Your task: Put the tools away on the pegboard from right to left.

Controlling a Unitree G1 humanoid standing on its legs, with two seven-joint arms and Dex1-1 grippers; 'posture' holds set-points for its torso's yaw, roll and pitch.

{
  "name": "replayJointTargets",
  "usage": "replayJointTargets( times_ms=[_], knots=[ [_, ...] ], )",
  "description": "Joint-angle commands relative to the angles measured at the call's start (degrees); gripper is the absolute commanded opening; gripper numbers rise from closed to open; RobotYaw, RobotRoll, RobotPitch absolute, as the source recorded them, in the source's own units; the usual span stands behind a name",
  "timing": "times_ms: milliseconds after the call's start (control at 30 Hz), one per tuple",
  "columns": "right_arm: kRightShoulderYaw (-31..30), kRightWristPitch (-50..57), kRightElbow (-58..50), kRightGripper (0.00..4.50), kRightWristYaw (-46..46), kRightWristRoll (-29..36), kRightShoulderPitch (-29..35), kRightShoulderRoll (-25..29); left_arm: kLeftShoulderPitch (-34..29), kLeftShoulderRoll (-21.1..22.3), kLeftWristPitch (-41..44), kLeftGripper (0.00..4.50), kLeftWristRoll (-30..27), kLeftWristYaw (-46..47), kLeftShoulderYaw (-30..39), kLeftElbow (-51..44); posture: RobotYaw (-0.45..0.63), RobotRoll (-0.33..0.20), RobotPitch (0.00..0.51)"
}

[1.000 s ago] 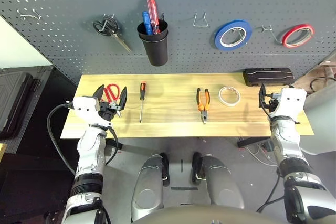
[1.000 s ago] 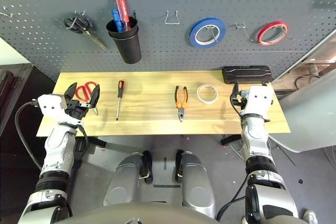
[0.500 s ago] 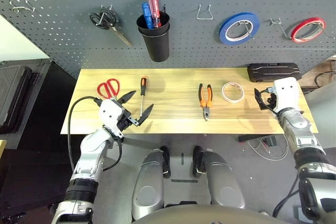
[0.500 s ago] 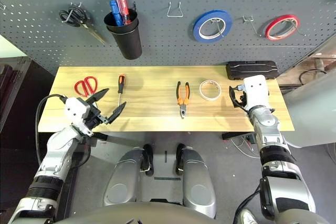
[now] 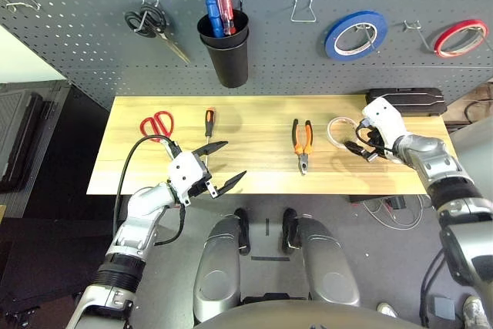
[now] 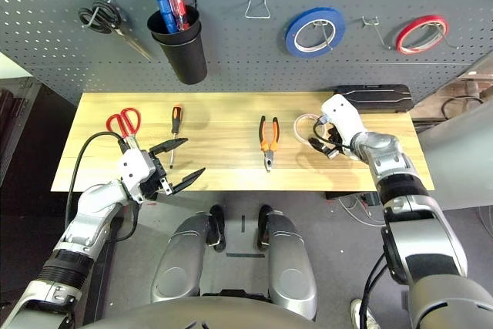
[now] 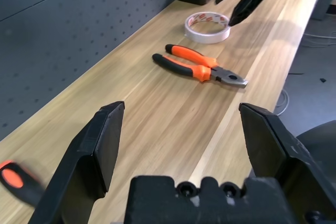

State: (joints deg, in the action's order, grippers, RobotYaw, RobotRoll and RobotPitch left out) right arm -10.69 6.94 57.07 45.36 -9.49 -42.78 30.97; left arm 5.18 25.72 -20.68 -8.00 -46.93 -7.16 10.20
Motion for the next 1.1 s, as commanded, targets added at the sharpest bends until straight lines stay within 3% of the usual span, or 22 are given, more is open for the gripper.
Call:
replayJointTargets(
  times_ms=[33,433,533,900,1033,1100],
  knots=[
    [-3.2,-0.1,5.5,4.50,2.2,-3.4,-1.8,-0.8,-1.2,0.2,0.8,4.47,1.0,0.1,-1.0,-1.2,0.09,0.000,0.328],
    [-8.2,-0.3,15.1,4.50,1.4,-9.8,-6.6,-4.8,-3.1,0.0,1.8,4.47,1.7,2.4,-0.9,-3.7,0.14,0.000,0.337],
    [-8.5,0.1,16.0,3.92,0.5,-10.8,-6.6,-5.2,-3.3,-0.2,1.9,4.50,1.9,3.0,-1.1,-3.9,0.15,0.000,0.337],
    [-7.7,-3.8,14.2,0.03,-2.4,-11.6,-5.9,-3.9,-2.7,-1.2,1.3,4.50,2.3,4.2,-1.7,-2.8,0.15,0.000,0.322],
    [-5.8,-8.1,8.8,0.03,-3.8,-10.2,-2.8,-1.5,-2.4,-1.6,1.0,4.50,2.2,4.3,-1.6,-2.6,0.15,0.000,0.309],
    [-3.7,-10.2,2.9,0.03,-5.8,-8.7,2.0,0.4,-2.2,-1.7,0.7,4.50,2.2,4.4,-1.5,-2.3,0.14,0.000,0.298]
  ],
)
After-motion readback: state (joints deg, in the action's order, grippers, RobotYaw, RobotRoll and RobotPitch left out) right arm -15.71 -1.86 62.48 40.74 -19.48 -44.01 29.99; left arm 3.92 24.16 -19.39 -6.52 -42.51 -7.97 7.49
